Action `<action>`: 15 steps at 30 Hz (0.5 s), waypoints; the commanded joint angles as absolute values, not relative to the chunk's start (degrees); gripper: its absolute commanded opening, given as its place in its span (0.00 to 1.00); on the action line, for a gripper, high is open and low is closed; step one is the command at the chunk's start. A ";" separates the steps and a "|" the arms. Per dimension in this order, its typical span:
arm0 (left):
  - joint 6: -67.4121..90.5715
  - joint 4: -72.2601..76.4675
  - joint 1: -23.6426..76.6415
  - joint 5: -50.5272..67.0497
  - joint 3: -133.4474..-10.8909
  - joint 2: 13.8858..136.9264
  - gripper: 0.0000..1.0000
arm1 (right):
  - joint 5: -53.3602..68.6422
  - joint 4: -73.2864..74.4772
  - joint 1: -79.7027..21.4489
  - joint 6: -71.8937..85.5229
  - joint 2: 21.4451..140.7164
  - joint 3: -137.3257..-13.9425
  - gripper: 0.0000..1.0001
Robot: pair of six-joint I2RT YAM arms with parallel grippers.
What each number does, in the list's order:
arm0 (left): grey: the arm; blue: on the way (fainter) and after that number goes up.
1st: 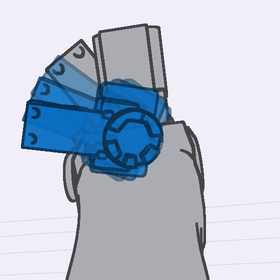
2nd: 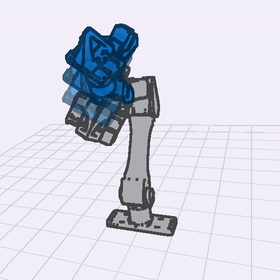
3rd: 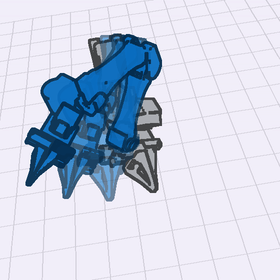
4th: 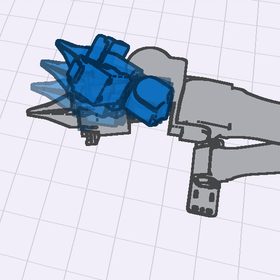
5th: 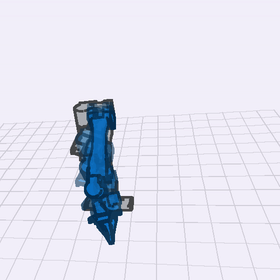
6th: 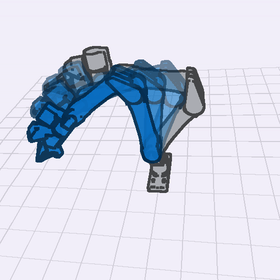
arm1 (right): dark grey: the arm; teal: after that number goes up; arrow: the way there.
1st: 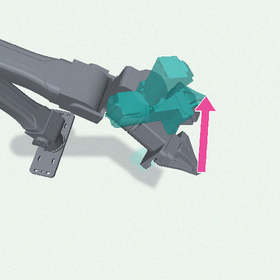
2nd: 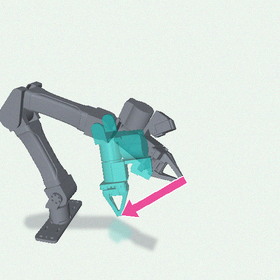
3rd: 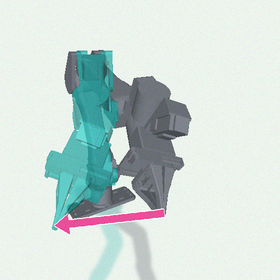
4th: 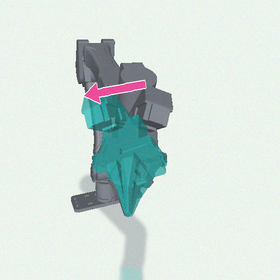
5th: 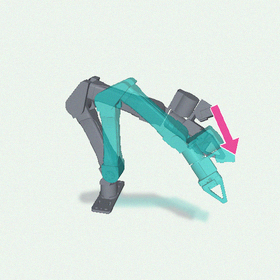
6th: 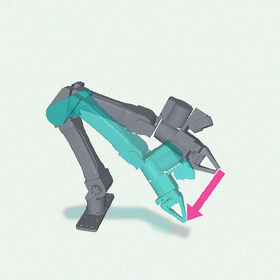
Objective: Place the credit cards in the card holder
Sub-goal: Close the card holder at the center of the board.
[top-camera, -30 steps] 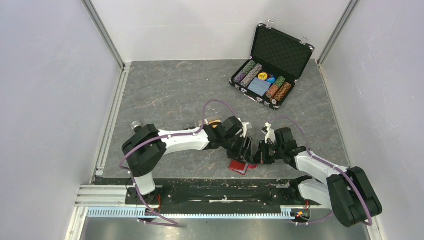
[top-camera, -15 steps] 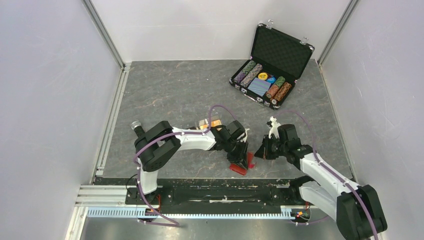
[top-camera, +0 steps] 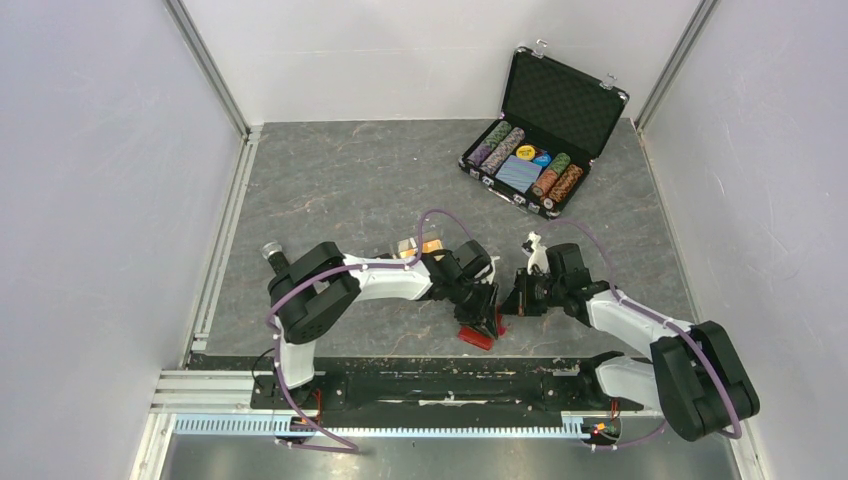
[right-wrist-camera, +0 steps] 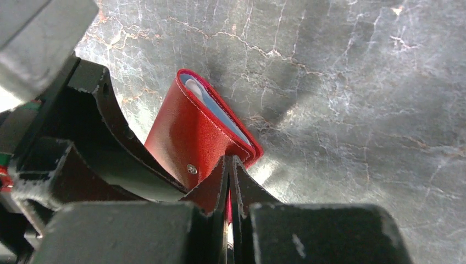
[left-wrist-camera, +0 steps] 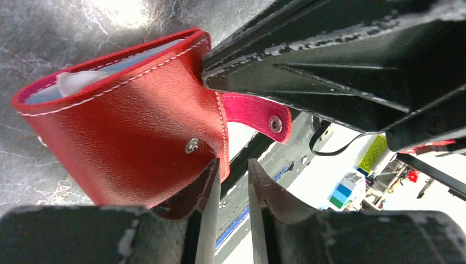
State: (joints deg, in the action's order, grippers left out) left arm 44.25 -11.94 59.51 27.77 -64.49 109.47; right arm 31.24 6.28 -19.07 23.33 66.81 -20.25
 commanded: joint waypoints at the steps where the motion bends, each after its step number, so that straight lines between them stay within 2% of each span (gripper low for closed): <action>1: 42.17 -12.56 59.53 26.27 -65.91 106.05 0.35 | 30.63 2.65 -19.16 22.92 69.08 -20.23 0.00; 7: 41.03 -11.41 60.26 24.70 -67.60 103.86 0.42 | 29.63 3.34 -19.16 22.84 69.41 -18.77 0.00; 15: 37.99 -15.22 61.34 23.04 -73.28 108.77 0.43 | 29.62 3.35 -19.16 23.05 68.65 -17.80 0.00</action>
State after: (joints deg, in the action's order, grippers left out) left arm 42.24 -13.45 60.58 24.88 -68.86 106.78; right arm 31.70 2.61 -19.00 23.70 68.34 -19.35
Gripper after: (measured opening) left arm 0.429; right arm 0.004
